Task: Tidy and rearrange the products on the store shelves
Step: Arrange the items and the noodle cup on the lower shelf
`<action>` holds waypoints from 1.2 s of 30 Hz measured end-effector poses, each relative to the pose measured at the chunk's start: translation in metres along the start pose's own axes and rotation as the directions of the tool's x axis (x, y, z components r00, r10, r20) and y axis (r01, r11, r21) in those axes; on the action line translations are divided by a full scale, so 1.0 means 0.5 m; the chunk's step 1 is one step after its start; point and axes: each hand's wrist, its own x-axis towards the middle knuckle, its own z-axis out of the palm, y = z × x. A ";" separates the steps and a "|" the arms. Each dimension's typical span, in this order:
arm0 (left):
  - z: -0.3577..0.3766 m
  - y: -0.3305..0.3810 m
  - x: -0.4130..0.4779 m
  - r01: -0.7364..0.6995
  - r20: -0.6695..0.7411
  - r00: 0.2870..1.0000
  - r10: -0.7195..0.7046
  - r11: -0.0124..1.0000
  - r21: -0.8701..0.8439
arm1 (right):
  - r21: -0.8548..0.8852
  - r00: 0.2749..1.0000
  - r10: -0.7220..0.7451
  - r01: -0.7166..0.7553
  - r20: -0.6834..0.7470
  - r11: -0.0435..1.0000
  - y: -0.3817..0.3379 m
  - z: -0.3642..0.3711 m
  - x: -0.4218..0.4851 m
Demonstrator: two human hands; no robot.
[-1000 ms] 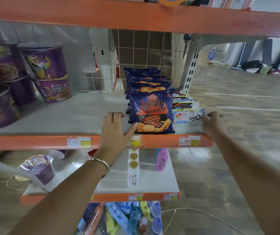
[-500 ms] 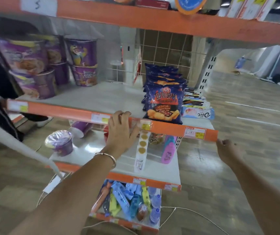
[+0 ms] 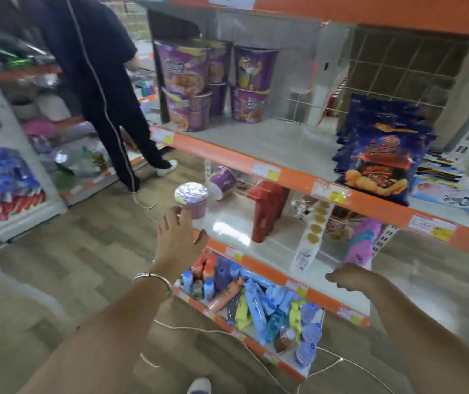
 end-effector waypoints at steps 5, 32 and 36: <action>-0.041 -0.109 0.018 0.110 -0.019 0.994 -0.112 0.991 -0.079 | -0.104 0.993 -0.106 0.111 0.053 0.988 -0.155 0.021 0.030; 0.101 -0.362 0.520 -0.105 0.353 0.931 0.095 0.994 0.009 | -0.355 0.957 -0.178 0.089 -0.227 0.931 -0.661 0.046 0.374; 0.203 -0.368 0.576 -0.101 0.404 0.907 0.119 0.993 -0.065 | -0.342 0.914 -0.254 0.140 -0.317 0.929 -0.701 0.042 0.448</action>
